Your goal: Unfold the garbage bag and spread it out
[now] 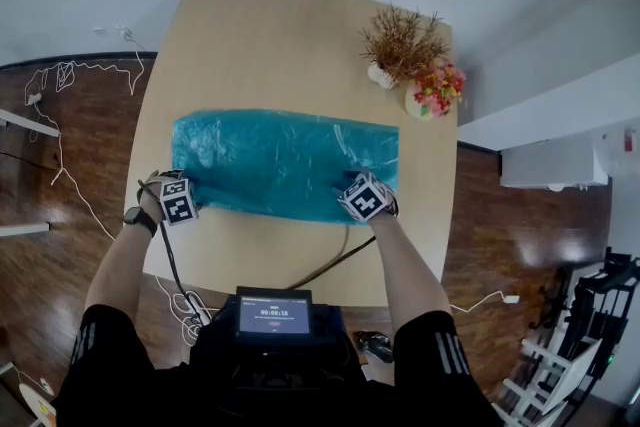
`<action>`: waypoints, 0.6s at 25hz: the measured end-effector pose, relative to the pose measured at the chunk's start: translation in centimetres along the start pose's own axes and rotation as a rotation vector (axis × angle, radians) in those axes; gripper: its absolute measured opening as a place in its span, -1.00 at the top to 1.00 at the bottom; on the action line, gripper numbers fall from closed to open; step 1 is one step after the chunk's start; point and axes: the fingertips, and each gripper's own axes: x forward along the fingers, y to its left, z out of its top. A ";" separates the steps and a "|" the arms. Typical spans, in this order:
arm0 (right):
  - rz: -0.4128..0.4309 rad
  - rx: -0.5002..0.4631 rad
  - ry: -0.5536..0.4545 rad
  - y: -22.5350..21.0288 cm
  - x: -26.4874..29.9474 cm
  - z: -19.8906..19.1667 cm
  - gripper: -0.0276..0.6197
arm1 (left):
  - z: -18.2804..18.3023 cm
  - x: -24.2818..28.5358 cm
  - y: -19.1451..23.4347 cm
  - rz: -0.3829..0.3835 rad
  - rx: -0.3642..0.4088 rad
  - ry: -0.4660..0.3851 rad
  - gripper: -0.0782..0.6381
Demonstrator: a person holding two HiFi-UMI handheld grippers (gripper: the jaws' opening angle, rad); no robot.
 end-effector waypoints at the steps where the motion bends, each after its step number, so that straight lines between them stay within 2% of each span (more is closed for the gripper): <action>1: -0.005 0.006 -0.002 -0.6 0.0 0.3 0.19 | 0.2 -0.1 1.0 0.007 0.000 0.000 -0.03; 8: -0.024 0.089 -0.048 -4.1 0.5 2.0 0.20 | 2.3 -0.6 6.1 0.007 -0.025 -0.004 -0.03; 12: -0.019 0.086 -0.055 -5.5 0.6 2.8 0.20 | 3.1 -0.9 7.0 -0.013 -0.031 -0.005 -0.03; 15: -0.014 0.091 -0.069 -5.9 0.7 3.0 0.20 | 2.6 -1.9 7.2 -0.042 -0.071 0.000 -0.03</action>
